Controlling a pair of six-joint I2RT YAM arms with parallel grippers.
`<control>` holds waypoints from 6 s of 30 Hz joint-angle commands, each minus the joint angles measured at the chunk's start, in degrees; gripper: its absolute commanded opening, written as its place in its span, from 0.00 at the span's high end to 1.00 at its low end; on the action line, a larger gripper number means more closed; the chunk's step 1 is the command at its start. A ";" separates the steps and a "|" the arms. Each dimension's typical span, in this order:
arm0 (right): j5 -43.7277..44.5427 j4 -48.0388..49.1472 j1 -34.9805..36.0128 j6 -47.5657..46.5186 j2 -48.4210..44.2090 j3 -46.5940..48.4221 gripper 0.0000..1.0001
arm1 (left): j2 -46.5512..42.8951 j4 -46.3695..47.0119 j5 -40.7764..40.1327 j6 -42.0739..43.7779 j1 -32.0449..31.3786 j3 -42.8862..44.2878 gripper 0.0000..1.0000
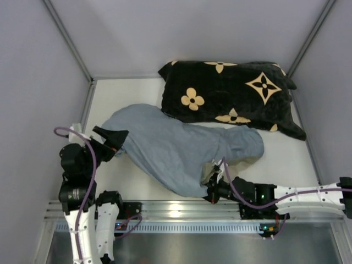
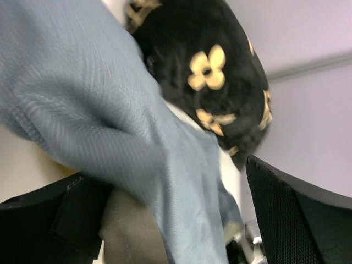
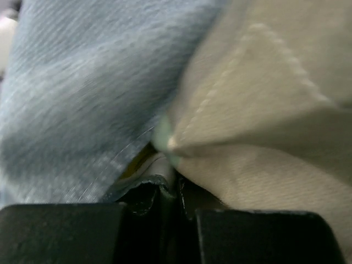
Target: Remove the pillowcase from the pillow
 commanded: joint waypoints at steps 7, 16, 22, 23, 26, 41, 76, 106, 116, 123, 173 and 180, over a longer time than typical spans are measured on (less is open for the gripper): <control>19.98 -16.75 8.99 14.78 13.12 5.89 0.26 | 5.31 -5.94 -7.10 2.18 0.15 13.43 0.06; 30.97 -37.14 16.03 18.39 9.45 18.81 0.09 | 14.37 -4.61 12.91 12.11 -0.64 9.29 0.19; 38.35 -48.66 16.47 20.23 -3.38 26.10 0.11 | 19.99 -2.51 6.69 13.26 -9.92 8.50 0.20; 39.49 -49.71 16.38 20.06 -4.70 26.46 0.12 | 22.44 -1.54 5.20 12.91 -13.35 8.50 0.20; 44.24 -53.93 16.38 19.79 -9.01 28.31 0.12 | 26.23 1.71 -5.60 10.89 -27.15 9.99 0.20; 47.15 -66.33 15.94 35.44 -14.04 27.35 0.18 | 45.05 4.10 -40.77 2.80 -71.91 15.09 0.19; 27.28 -40.22 0.39 15.65 16.19 26.03 0.27 | 40.31 4.53 -41.31 1.65 -77.02 8.85 0.13; 32.21 -67.48 0.39 32.72 -15.34 18.20 1.00 | 66.32 3.66 -44.48 3.23 -86.78 22.65 0.12; 31.85 -67.39 0.47 33.24 -15.35 17.24 1.00 | 62.82 0.32 -49.65 2.89 -86.69 21.07 0.60; 31.16 -65.29 0.39 33.68 -13.33 15.57 1.00 | 53.94 -5.48 -54.30 -0.01 -86.69 16.85 0.84; 30.27 -62.82 0.39 33.33 -12.45 14.51 1.00 | 70.10 6.55 -50.36 5.43 -86.69 25.72 0.12; 30.27 -63.34 0.39 33.42 -13.06 14.69 1.00 | 72.30 6.38 -52.73 3.86 -86.69 22.83 0.25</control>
